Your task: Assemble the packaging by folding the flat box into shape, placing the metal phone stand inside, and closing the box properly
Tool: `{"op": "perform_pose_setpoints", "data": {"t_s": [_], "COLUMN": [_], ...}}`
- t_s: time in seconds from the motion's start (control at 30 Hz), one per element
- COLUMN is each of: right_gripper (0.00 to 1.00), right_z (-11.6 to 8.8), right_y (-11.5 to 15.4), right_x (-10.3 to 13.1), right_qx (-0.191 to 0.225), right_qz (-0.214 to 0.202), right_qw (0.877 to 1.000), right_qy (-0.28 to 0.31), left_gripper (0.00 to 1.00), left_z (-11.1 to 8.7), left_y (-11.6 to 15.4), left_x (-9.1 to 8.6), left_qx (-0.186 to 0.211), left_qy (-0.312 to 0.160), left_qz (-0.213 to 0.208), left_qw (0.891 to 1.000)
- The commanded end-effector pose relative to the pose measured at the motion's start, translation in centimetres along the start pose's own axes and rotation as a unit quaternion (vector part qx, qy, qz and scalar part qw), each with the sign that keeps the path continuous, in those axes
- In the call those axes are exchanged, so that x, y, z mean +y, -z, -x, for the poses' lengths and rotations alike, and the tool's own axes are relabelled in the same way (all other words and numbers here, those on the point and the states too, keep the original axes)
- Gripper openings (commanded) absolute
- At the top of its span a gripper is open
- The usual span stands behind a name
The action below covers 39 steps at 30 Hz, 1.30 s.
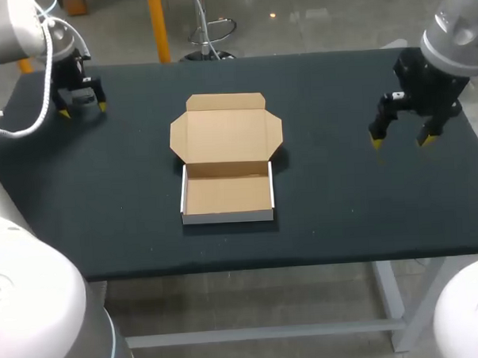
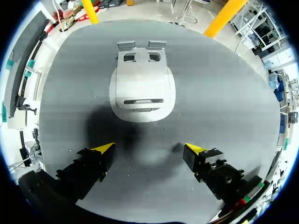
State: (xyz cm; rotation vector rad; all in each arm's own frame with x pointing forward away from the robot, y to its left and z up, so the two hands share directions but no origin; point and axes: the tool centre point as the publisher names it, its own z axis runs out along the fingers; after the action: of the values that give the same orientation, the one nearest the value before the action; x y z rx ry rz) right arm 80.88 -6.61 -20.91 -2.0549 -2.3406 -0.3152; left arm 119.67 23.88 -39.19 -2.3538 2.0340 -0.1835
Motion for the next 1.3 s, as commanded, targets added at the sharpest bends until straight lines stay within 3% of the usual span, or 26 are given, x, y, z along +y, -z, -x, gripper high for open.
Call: {"op": "perform_pose_setpoints", "data": {"t_s": [0.03, 0.87, 1.3], "right_gripper": [1.0, 1.0, 1.0], "right_z": [0.0, 0.0, 0.0], "right_y": [0.2, 0.2, 0.2], "right_x": [0.0, 0.0, 0.0], "right_qx": [-0.001, -0.001, -0.001], "right_qz": [-0.002, -0.002, -0.002], "right_qw": [1.0, 1.0, 1.0], "right_qy": [0.0, 0.0, 0.0], "left_gripper": [1.0, 1.0, 0.93], "left_z": [0.0, 0.2, 0.5], "left_y": [-0.3, -0.7, -1.1], "left_x": [-1.2, -4.3, -6.2], "left_qx": [-0.001, -0.005, -0.008], "left_qy": [0.0, -0.003, 0.001], "left_qz": [0.046, 0.047, 0.046], "left_qw": [0.999, 0.999, 0.999]}}
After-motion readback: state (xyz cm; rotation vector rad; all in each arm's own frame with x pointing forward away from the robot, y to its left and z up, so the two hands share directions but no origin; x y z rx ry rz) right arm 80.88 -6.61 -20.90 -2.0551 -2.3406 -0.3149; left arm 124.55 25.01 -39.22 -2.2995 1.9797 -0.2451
